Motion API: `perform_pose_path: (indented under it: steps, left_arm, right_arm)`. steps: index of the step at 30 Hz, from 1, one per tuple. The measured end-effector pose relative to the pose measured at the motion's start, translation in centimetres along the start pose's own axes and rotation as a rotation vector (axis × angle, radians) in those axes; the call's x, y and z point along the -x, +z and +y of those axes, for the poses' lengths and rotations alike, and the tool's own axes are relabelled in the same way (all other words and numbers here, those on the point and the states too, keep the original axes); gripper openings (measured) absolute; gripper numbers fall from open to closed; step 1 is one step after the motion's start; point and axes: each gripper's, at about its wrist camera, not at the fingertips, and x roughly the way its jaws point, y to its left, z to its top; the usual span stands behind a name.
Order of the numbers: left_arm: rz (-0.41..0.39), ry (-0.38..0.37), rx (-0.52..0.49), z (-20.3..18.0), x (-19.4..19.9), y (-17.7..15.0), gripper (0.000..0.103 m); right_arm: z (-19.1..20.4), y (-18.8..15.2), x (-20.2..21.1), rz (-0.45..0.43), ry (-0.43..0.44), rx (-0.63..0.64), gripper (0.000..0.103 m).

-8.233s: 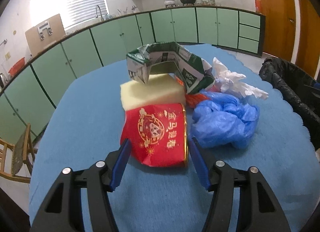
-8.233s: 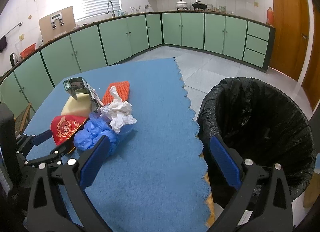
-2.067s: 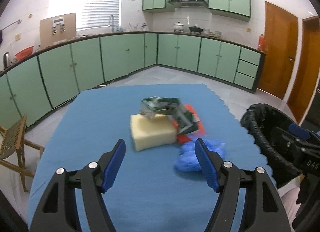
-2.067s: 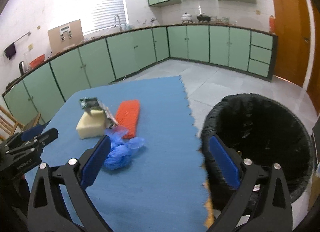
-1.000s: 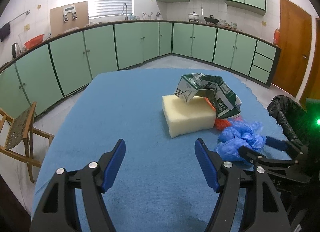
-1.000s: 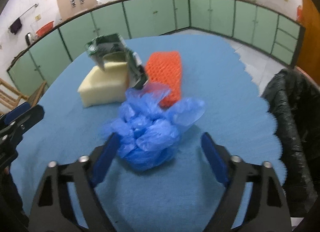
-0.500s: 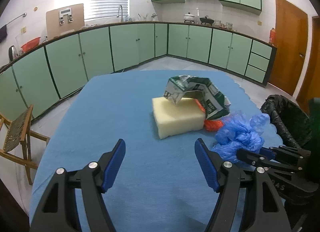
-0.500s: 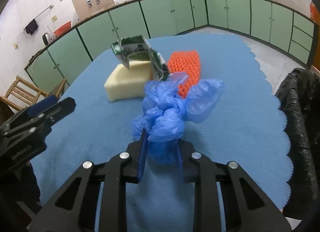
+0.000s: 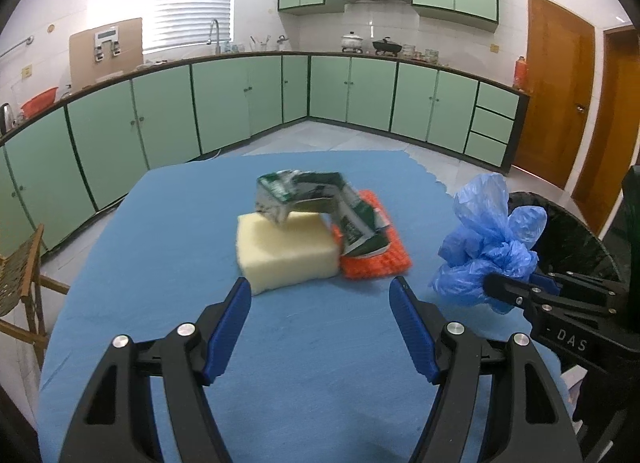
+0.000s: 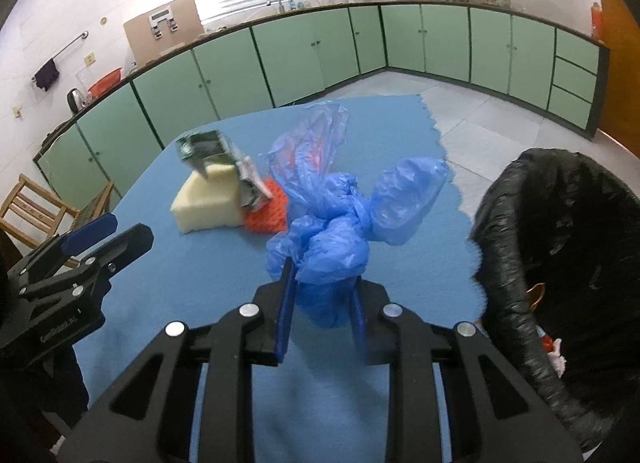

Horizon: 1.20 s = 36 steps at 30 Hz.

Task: Collect trash
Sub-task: 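Grasp the blue plastic gloves with the right tool, then grasp the green milk carton with the left tool while the right tool holds the gloves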

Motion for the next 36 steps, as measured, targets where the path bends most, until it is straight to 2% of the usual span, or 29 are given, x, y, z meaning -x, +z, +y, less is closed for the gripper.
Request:
perform_pose_path:
  steps: [15, 22, 31, 33, 36]
  left_arm:
    - [-0.016, -0.022, -0.002, -3.8, -3.9, 3.3, 0.07]
    - [-0.01, 0.035, 0.013, -5.0, -6.9, 5.5, 0.07]
    - [0.034, 0.094, 0.025, -5.0, -9.7, 6.0, 0.07]
    - [0.043, 0.095, 0.028, -4.9, -10.1, 5.9, 0.066]
    - [0.059, 0.091, 0.024, -4.7, -10.4, 5.8, 0.037]
  right_arm:
    - [-4.2, 1.5, -1.1, -0.012, -0.031, -0.043, 0.023]
    - [-4.9, 1.5, -1.7, -0.015, -0.036, -0.054, 0.023]
    - [-5.0, 1.5, -1.7, -0.016, -0.035, -0.061, 0.023]
    - [-5.0, 1.6, -1.7, -0.014, -0.034, -0.064, 0.023]
    - [-4.8, 1.7, -1.6, -0.014, -0.033, -0.062, 0.023]
